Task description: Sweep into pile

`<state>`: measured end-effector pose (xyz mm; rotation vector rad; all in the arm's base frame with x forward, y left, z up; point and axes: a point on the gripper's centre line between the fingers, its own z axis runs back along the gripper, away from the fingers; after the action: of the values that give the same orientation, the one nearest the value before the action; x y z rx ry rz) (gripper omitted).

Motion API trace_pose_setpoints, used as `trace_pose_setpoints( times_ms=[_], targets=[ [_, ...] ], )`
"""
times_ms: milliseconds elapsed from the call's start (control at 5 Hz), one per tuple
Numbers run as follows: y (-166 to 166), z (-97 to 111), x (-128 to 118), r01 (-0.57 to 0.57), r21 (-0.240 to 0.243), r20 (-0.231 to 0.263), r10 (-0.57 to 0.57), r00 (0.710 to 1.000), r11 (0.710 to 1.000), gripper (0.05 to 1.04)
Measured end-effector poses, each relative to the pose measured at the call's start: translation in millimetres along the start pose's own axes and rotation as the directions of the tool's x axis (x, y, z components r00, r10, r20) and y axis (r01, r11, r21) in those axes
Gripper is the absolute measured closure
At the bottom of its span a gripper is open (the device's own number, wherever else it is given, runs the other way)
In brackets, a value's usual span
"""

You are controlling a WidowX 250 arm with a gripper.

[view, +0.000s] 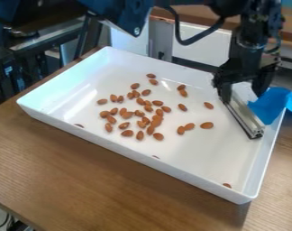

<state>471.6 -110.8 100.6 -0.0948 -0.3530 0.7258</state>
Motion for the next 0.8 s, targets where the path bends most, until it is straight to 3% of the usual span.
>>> trace_pose_setpoints(
  times_ms=[800],
  targets=[
    [4.0, -10.4, 3.0, -0.002, 0.014, 0.037, 0.001, 0.999, 1.000, 0.083]
  ],
)
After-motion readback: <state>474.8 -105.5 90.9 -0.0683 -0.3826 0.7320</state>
